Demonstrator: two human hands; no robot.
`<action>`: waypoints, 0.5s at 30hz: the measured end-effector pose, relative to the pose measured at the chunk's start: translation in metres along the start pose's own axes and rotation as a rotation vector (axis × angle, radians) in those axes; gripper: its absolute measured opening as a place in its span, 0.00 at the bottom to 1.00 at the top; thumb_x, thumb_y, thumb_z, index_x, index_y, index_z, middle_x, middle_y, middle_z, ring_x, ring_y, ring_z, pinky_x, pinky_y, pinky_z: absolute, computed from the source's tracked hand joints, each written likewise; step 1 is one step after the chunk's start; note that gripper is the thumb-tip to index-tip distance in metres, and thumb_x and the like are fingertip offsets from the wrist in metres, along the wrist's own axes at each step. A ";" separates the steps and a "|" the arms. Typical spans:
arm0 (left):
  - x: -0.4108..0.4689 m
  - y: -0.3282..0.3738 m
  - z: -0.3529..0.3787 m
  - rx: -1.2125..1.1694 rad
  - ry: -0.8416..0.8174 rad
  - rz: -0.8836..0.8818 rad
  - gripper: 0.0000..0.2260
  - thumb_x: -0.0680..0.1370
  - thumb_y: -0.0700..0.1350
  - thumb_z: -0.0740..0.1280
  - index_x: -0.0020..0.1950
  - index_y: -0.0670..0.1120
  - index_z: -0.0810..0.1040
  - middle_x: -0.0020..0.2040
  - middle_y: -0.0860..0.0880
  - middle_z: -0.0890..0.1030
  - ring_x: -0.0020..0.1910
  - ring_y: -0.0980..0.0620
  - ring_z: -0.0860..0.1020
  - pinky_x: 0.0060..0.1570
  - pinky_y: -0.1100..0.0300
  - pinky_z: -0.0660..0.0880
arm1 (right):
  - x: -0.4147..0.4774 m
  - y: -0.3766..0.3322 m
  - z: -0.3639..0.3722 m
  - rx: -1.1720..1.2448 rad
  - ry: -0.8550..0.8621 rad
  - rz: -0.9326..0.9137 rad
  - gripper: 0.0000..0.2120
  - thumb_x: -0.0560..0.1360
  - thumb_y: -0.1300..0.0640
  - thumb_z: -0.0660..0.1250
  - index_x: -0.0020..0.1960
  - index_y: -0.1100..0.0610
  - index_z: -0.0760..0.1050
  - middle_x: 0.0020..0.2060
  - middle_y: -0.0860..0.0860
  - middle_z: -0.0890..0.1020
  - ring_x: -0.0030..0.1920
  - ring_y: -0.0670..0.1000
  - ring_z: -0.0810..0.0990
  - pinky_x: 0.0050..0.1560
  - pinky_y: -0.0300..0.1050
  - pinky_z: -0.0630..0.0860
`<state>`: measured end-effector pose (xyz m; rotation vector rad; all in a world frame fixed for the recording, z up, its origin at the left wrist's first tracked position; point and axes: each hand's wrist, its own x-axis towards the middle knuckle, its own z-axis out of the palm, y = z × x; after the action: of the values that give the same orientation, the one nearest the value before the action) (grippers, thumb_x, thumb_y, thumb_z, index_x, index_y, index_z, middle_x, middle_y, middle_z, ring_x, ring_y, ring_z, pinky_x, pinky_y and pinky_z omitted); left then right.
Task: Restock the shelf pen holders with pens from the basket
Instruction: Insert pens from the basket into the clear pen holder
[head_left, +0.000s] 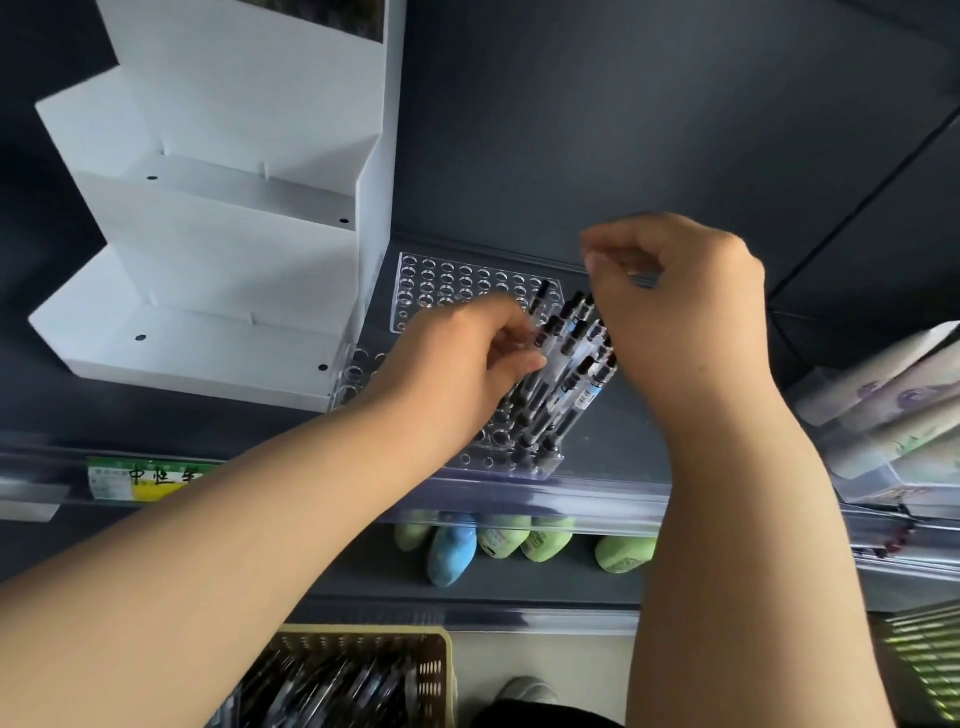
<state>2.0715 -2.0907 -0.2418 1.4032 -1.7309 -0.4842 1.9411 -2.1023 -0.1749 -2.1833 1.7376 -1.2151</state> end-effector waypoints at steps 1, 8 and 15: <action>0.000 0.001 0.001 0.014 0.003 0.004 0.06 0.73 0.46 0.72 0.47 0.48 0.80 0.34 0.61 0.74 0.33 0.67 0.73 0.39 0.76 0.68 | 0.000 0.001 -0.001 0.001 0.000 0.000 0.09 0.74 0.62 0.66 0.50 0.54 0.82 0.38 0.41 0.78 0.45 0.35 0.74 0.42 0.18 0.66; 0.004 0.001 0.003 0.026 -0.003 -0.039 0.05 0.74 0.47 0.70 0.46 0.47 0.80 0.33 0.59 0.73 0.32 0.66 0.71 0.35 0.78 0.66 | 0.000 0.008 -0.003 -0.003 -0.010 0.010 0.09 0.74 0.62 0.66 0.50 0.54 0.82 0.37 0.41 0.77 0.44 0.34 0.73 0.41 0.17 0.65; 0.005 0.001 0.000 0.039 -0.063 -0.076 0.06 0.72 0.44 0.73 0.42 0.53 0.77 0.34 0.61 0.75 0.33 0.68 0.72 0.36 0.80 0.67 | 0.000 0.009 -0.003 -0.020 -0.060 0.023 0.09 0.73 0.62 0.66 0.49 0.53 0.82 0.36 0.41 0.78 0.40 0.38 0.76 0.42 0.18 0.66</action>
<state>2.0710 -2.0949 -0.2397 1.5000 -1.7498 -0.5440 1.9323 -2.1043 -0.1779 -2.1808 1.7538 -1.1202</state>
